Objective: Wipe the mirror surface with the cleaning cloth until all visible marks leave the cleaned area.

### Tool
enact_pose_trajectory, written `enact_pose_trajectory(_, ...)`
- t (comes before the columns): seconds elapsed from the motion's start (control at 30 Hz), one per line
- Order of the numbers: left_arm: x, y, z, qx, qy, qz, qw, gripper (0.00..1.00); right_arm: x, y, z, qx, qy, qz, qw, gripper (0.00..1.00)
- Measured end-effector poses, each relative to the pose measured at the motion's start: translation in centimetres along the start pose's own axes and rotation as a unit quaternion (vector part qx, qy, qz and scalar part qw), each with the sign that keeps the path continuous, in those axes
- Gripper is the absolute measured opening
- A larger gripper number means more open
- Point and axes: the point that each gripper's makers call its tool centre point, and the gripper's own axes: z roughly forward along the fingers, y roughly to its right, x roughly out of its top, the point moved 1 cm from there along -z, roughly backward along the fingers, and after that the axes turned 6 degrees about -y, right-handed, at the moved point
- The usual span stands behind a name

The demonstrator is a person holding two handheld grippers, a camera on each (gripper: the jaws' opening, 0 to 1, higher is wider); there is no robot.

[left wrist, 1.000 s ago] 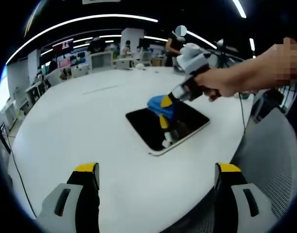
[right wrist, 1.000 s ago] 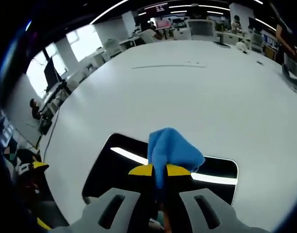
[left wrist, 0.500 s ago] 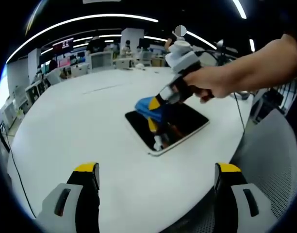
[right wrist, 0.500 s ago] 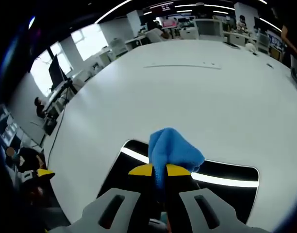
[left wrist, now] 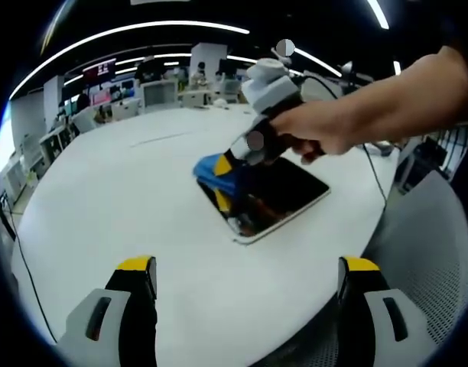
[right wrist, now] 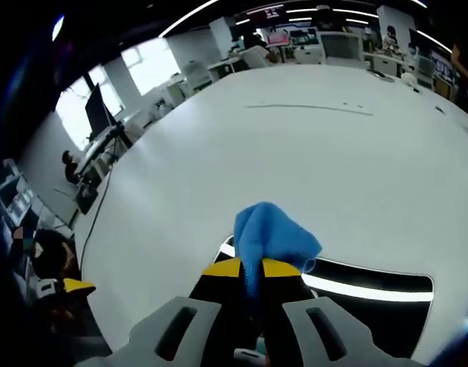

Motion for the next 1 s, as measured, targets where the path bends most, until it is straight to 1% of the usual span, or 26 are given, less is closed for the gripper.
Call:
enact_pose_trajectory(0.3, -0.1, 0.0, 0.0, 0.000, -0.004, 0.000, 1.0000, 0.99, 0.5, -0.9, 0.6, 0.019, 0.013, 0.001, 0.9997, 0.03)
enact_pose_trajectory(0.5, -0.3, -0.2, 0.2, 0.001, -0.006, 0.001, 1.0000, 0.99, 0.6, -0.9, 0.9, 0.026, 0.018, -0.005, 0.9995, 0.03)
enact_pose_trajectory(0.6, -0.4, -0.2, 0.3, 0.002, -0.006, 0.002, 1.0000, 0.99, 0.6, -0.9, 0.9, 0.025, 0.017, -0.014, 0.9995, 0.03)
enact_pose_trajectory(0.87, -0.5, -0.4, 0.4, 0.005, -0.008, 0.002, 1.0000, 0.99, 0.5, -1.0, 0.7, 0.021, 0.019, -0.020, 0.9994, 0.03)
enact_pose_trajectory(1.0, -0.5, -0.4, 0.4, 0.007, -0.008, 0.002, 0.9999, 0.99, 0.1, -1.4, 0.7, 0.023, 0.018, -0.024, 0.9993, 0.03)
